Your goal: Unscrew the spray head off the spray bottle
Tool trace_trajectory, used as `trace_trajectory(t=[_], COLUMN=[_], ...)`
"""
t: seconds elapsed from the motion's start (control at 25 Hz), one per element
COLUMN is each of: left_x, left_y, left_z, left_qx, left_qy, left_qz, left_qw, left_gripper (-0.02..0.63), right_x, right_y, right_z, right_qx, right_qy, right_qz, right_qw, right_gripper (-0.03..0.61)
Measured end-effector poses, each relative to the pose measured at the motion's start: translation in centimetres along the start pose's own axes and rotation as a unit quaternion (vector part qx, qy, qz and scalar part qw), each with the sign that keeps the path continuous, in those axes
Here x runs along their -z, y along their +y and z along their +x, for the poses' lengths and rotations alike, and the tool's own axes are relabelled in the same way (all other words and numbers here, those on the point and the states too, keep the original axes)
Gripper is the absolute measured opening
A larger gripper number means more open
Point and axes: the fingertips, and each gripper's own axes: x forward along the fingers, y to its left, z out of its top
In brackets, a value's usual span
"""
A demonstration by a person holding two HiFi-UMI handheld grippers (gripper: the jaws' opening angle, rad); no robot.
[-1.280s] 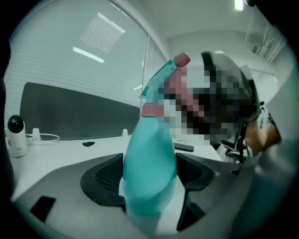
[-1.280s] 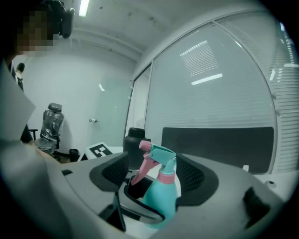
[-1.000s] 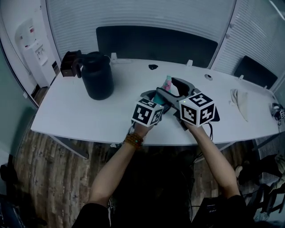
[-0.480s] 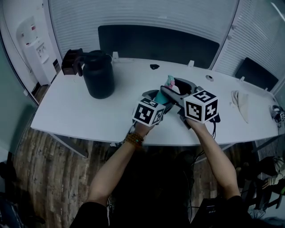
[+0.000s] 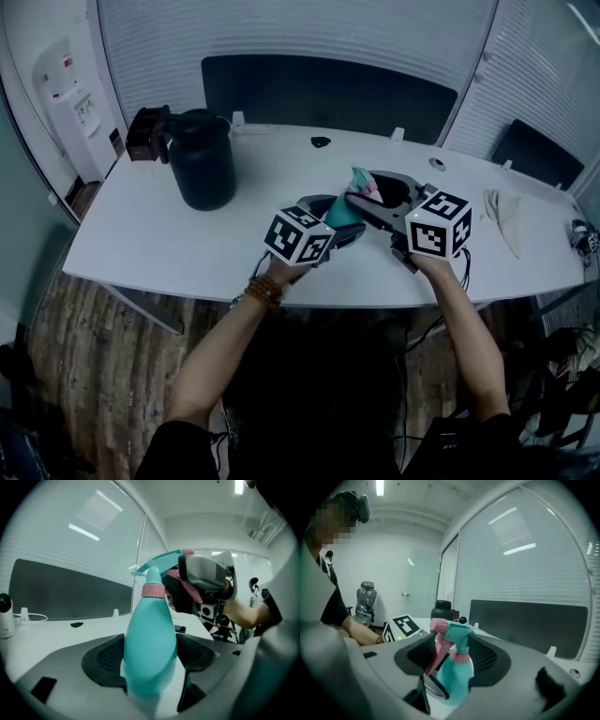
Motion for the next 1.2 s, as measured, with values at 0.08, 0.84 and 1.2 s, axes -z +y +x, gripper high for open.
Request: trace_trajectory(t=[0.08,0.84,1.2], left_x=[0.1,1.6,1.5], left_y=[-0.8,-8.7,-8.9], left_z=[-0.1,-4.2,-4.2], left_qx=[0.036,0.380,0.362], left_qy=[0.003,0.032,0.023], left_qz=[0.008,0.074,0.091], left_qw=[0.9993,0.9216,0.9276], left_gripper=[0.350,0.350,0.350], right_x=[0.1,0.6,-0.8], right_y=[0.5,6.9,5.8], right_z=[-0.6,-5.8,-6.9], right_qx=[-0.021,-0.302,-0.294], right_qy=[-0.001,-0.072,-0.141], right_qz=[-0.006,-0.058,-0.040], right_qw=[1.000,0.949,0.944], right_gripper=[0.227,0.221,0.222])
